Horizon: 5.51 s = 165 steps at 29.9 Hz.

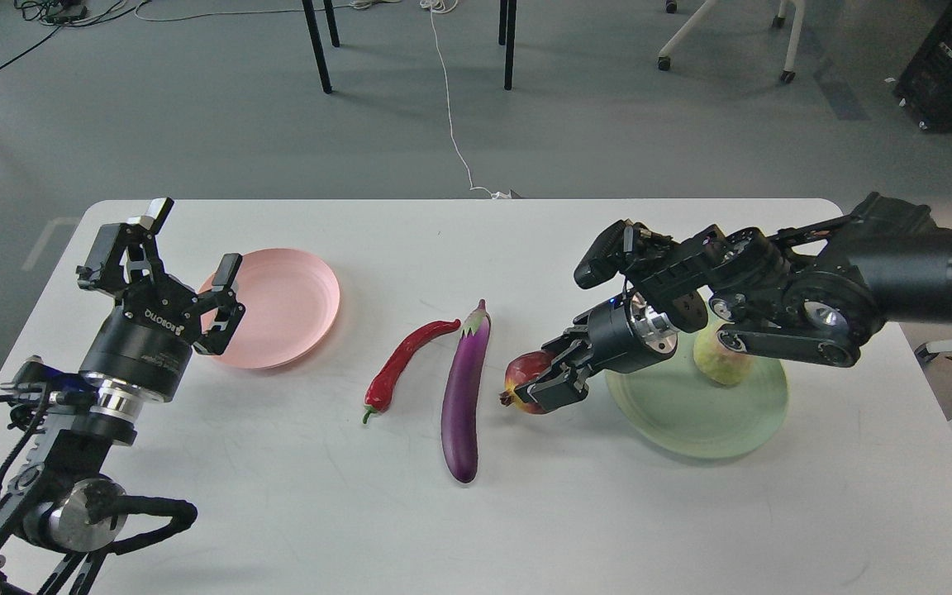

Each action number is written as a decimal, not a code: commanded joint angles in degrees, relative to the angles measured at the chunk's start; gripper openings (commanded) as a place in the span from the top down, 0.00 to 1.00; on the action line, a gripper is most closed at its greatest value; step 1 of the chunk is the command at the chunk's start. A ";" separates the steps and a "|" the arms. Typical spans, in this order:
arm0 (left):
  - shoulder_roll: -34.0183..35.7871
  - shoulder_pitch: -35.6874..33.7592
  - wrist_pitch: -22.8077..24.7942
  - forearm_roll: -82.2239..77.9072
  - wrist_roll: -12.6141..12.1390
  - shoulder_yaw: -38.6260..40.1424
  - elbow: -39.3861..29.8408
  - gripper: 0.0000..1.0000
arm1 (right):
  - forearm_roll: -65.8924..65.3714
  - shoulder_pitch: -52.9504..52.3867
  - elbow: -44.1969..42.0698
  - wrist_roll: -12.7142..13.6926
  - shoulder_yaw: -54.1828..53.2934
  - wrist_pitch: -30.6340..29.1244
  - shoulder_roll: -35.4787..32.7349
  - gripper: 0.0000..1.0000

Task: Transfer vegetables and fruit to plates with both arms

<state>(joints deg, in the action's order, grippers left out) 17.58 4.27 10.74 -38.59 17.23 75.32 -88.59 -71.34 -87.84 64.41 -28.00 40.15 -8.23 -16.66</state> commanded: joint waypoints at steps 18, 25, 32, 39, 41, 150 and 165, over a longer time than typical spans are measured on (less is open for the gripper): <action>-0.35 -0.14 0.25 0.09 0.00 -0.09 0.00 0.02 | -8.90 2.24 4.93 0.00 4.41 0.06 -18.84 0.09; -0.27 -0.14 0.25 0.00 0.00 -0.09 0.00 0.02 | -8.29 2.15 5.20 0.00 2.05 0.15 -19.81 0.03; 0.35 -0.23 0.25 0.00 -0.09 -0.18 0.00 0.02 | 1.35 2.85 7.57 0.00 -10.77 0.32 -25.34 0.03; 0.35 -0.58 0.34 -0.52 -0.17 -0.70 0.00 0.02 | 34.64 16.71 5.12 0.00 -26.23 0.59 -27.02 0.03; 0.52 -0.67 0.25 -1.14 -0.26 -0.97 0.00 0.02 | 43.96 23.30 3.54 0.00 -32.99 0.59 -26.49 0.03; 21.62 -51.38 -6.52 -67.06 1.67 -56.25 29.30 0.17 | 67.74 53.12 -5.88 0.00 -64.23 -0.47 -15.33 0.01; 8.71 -50.85 0.78 -67.94 -7.73 -61.52 13.35 0.16 | 67.74 53.83 -6.23 0.00 -64.23 -0.47 -15.68 0.01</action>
<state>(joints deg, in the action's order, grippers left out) 29.69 -46.67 11.16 -106.43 10.45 15.21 -76.95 -3.61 -34.18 58.27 -28.00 -24.04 -8.70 -32.27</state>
